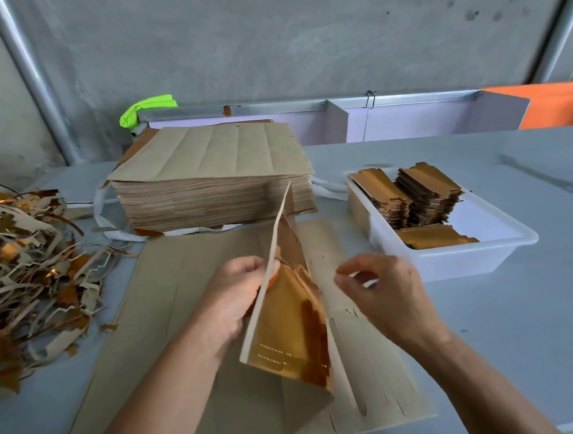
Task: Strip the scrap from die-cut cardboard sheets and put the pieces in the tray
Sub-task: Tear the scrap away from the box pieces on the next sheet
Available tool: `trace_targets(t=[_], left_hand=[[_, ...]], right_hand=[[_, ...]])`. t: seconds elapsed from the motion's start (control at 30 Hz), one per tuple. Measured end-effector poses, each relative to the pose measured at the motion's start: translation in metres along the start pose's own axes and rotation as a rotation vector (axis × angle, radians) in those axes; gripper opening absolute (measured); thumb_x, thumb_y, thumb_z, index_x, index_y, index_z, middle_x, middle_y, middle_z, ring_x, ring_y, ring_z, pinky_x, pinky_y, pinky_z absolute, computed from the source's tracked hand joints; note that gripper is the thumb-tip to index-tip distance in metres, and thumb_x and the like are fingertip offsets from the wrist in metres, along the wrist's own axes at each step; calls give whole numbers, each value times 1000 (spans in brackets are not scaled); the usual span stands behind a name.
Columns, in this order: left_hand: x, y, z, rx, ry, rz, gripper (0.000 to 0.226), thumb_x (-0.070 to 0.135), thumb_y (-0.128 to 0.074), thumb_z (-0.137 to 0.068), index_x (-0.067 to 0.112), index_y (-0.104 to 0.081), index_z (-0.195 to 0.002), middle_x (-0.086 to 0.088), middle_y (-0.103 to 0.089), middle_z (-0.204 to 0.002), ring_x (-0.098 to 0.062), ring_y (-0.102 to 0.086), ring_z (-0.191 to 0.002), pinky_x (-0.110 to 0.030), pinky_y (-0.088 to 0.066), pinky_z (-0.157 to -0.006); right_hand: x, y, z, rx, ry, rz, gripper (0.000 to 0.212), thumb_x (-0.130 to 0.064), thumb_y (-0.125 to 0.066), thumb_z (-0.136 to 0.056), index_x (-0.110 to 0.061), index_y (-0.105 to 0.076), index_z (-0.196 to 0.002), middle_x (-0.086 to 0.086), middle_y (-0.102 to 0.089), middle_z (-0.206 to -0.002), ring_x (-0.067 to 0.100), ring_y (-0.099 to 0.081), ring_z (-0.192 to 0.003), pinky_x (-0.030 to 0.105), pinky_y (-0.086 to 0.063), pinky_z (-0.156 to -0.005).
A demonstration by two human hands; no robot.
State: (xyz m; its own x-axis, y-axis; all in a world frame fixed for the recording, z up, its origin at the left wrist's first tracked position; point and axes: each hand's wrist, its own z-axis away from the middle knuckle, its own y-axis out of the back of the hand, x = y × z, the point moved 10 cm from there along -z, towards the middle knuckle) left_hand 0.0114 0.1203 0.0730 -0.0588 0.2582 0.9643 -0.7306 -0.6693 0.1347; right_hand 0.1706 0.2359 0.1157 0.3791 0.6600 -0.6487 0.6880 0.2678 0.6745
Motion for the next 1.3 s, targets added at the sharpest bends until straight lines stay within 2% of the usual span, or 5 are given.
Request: trace_targets(t=[0.2,0.33,0.5,0.83,1.3], left_hand=[[-25,-45,0,-132,83,214,23,16,-49,-97,9,-58,-78,-3,-63,-57,-11,-59,-43,-23,-47,-41],[-38,-47,-8,-66,222,163,44,53,-57,-87,9,-60,-82,-5,-62,-60,-15,-52,-41,-17,-36,-37],[-39,-37,-25,6,141,-90,21,15,-55,-94,11,-54,-73,-13,-52,-75,-23,-51,-70,-27,-43,-60],[-51,-60,-15,-171,248,339,15,9,-46,-98,4,-58,-90,-7,-66,-63,-14,-62,-48,-23,-50,-42],[-60,-20,-39,264,268,365,20,5,-60,-88,3,-53,-69,-11,-51,-54,-14,-44,-35,-9,-23,-30]], right_hand=[[-11,-57,9,-300,-99,-186,24,-46,-63,-83,-24,-69,-91,-6,-69,-86,11,-66,-80,31,-56,-75],[-10,-72,25,-354,-68,-128,32,-46,-64,-84,-24,-68,-106,-9,-69,-95,8,-65,-84,20,-55,-74],[13,-75,32,-298,-271,-240,28,-40,-45,-97,-29,-55,-121,-15,-55,-93,4,-56,-78,13,-43,-60],[29,-77,29,-273,-343,-290,28,-43,-67,-83,-30,-48,-101,-21,-55,-87,2,-58,-76,9,-43,-59],[58,-56,44,-162,-527,-475,33,1,-40,-98,-28,-50,-85,0,-54,-99,22,-58,-92,29,-56,-58]])
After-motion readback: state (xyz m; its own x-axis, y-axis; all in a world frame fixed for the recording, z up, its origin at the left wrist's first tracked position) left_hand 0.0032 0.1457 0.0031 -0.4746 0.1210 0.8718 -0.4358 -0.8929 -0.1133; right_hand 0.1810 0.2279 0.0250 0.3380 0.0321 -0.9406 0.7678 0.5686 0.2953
